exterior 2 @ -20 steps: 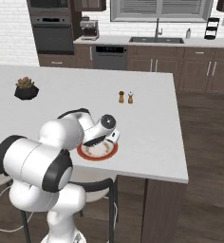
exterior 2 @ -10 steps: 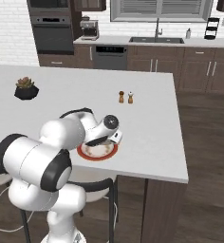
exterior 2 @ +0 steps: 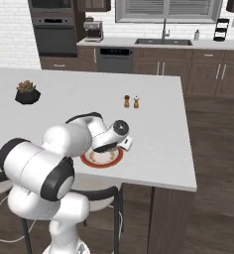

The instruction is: Start the toaster. Once the lever pops up, take the bread to the plate on the dining counter.

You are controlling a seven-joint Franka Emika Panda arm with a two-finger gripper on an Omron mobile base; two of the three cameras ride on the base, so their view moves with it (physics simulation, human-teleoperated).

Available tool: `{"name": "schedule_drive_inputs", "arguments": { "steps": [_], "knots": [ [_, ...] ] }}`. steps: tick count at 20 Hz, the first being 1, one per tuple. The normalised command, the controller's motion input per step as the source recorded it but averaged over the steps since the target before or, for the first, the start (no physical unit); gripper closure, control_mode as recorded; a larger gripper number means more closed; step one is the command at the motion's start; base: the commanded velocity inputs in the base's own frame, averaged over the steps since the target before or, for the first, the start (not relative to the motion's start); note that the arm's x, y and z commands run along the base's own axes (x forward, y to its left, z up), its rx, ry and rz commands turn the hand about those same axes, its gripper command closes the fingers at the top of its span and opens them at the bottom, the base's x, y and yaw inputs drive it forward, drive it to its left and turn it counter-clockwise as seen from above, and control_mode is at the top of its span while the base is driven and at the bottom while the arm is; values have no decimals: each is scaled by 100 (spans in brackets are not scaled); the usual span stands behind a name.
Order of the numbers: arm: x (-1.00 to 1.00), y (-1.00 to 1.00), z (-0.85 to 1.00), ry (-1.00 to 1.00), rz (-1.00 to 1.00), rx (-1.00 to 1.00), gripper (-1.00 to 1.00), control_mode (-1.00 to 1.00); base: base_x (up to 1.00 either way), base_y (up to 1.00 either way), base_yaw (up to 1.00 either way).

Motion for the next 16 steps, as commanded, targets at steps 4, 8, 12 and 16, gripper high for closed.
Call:
{"name": "schedule_drive_inputs", "arguments": {
  "steps": [4, 8, 12, 16],
  "knots": [
    [0, -1, 36, 3, -4, -6, -100, -100, 0, 0, 0],
    [0, 0, 34, 4, -4, -7, -100, -100, 0, 0, 0],
    [-8, 0, 31, 5, -5, -6, -100, -100, 0, 0, 0],
    [-18, 0, 28, 9, -6, -7, -100, -100, 0, 0, 0]
  ]
}}
